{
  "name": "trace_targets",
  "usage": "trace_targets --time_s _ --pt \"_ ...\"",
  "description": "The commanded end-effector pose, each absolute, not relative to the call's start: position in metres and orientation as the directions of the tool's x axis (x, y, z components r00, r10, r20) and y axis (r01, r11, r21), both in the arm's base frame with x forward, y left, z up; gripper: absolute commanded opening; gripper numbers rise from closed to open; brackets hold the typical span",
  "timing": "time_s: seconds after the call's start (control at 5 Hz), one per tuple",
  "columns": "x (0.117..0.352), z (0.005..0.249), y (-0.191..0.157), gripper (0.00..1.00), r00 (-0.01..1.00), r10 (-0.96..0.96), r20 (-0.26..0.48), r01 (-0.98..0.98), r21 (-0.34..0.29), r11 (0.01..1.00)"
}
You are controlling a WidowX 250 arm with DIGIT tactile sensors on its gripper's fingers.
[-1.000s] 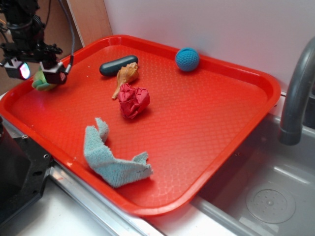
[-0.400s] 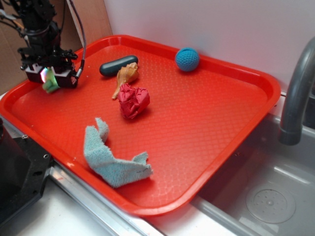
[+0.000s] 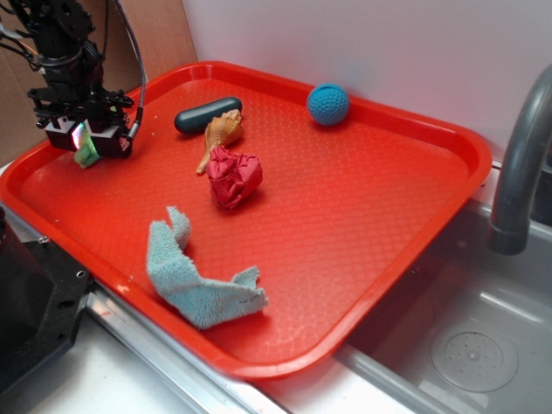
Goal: Grab the green animal.
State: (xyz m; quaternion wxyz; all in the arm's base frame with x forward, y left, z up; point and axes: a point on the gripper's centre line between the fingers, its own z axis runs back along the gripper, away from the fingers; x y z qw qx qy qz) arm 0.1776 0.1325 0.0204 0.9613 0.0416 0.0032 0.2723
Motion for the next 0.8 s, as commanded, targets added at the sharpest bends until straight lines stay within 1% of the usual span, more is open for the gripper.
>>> trace_targets --time_s 0.0,0.2,0.4,0.6 --pt "0.151 0.113 0.091 0.0 0.931 0.362 0.058 -0.365 0.063 0.929" --pt "0.142 0.163 0.073 0.0 0.954 0.289 0.081 -0.294 0.064 0.954" --pt "0.144 0.21 0.06 0.0 0.959 0.26 0.113 -0.266 0.046 0.963" --pt "0.138 0.223 0.056 0.0 0.959 0.237 0.153 -0.247 0.054 0.967"
